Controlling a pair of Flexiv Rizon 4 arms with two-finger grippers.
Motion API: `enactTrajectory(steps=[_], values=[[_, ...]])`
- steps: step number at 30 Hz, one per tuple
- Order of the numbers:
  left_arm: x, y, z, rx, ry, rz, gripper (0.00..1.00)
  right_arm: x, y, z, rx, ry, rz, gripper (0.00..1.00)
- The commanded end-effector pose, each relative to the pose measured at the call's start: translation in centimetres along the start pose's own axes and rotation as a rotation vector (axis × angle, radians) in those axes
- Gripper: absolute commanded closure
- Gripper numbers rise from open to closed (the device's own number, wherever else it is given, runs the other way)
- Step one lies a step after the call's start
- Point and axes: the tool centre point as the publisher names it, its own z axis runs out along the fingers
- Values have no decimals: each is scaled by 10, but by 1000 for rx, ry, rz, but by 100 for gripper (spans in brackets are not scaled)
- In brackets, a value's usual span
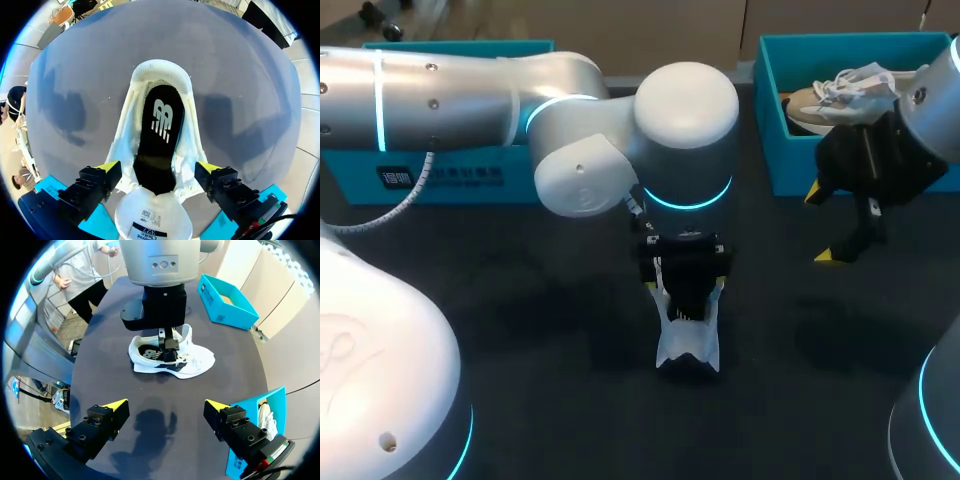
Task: Take the shoe out of the shoebox, open the shoe tongue, remove and reinsert the insole, then place the shoe into the shoebox
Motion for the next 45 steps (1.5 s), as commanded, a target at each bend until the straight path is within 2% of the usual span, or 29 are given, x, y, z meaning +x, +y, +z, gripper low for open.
enactTrajectory(steps=[1,10,19,28,38,45], values=[[1,7,3,17,6,-7,0,0,0,1,2,0,0,0],[-1,22,7,51,9,-34,0,0,0,1,2,0,0,0],[-11,37,4,39,19,-15,0,0,0,1,2,0,0,0],[-10,56,-13,18,22,-3,0,0,0,1,2,0,0,0],[-8,53,-22,12,33,47,0,0,0,1,2,0,0,0],[-4,74,-38,-13,39,62,0,0,0,1,2,0,0,0]])
